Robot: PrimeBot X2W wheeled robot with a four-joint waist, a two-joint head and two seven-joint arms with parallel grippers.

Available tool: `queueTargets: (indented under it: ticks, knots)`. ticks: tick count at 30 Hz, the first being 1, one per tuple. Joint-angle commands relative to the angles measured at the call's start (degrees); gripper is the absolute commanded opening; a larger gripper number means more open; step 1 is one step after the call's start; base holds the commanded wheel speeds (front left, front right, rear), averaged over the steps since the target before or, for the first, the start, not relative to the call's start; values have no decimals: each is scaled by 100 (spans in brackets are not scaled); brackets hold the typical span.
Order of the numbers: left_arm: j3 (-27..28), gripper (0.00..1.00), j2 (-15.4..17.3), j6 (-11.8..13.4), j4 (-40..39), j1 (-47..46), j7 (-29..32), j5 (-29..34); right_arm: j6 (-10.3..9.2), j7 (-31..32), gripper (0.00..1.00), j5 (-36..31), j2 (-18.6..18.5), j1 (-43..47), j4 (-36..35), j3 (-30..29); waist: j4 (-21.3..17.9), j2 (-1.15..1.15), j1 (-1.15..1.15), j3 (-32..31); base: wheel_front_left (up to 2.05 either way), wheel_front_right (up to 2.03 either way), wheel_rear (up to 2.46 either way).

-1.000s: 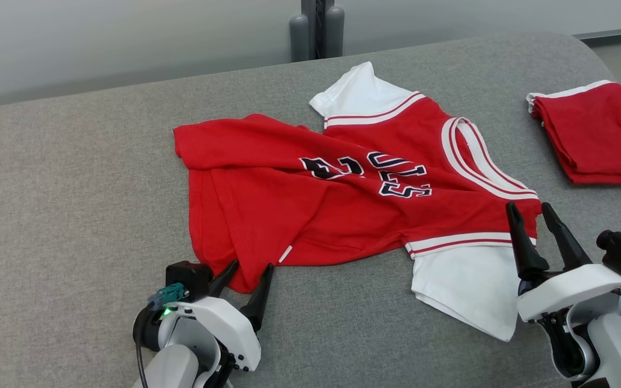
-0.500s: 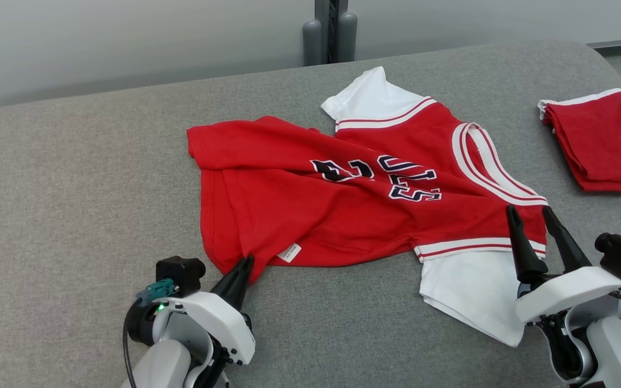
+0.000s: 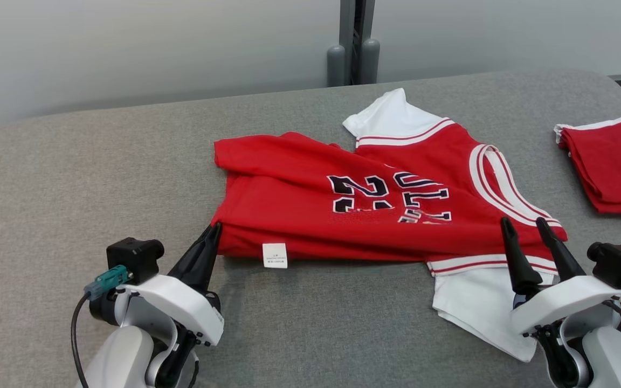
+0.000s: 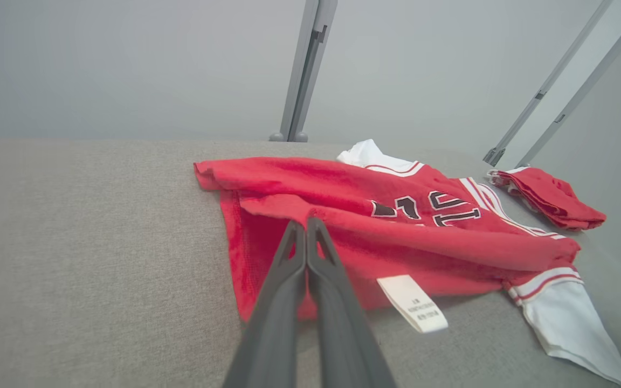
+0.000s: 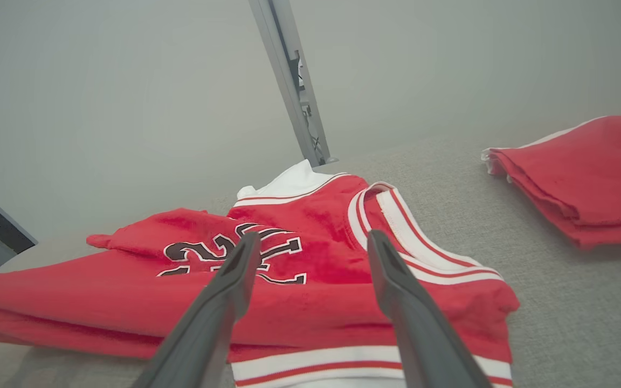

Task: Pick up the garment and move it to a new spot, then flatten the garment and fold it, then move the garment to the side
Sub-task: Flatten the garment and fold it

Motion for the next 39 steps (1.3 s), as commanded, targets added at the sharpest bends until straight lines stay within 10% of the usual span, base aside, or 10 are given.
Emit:
queueTargets:
  ticks: [1,16,39]
  knots:
    - [-11,0,106,0,-133,98,95,-14,0,28,100,-55,-11,89,8,14,107,0,0,-97,0,0,0]
    - [-620,0,1088,-96,-1340,1074,1743,-258,0,87,100,-108,88,175,127,154,454,0,0,-257,0,0,0]
    - [-735,0,904,274,-350,693,1765,-87,0,99,100,-135,26,10,111,174,391,0,0,-48,0,0,0]
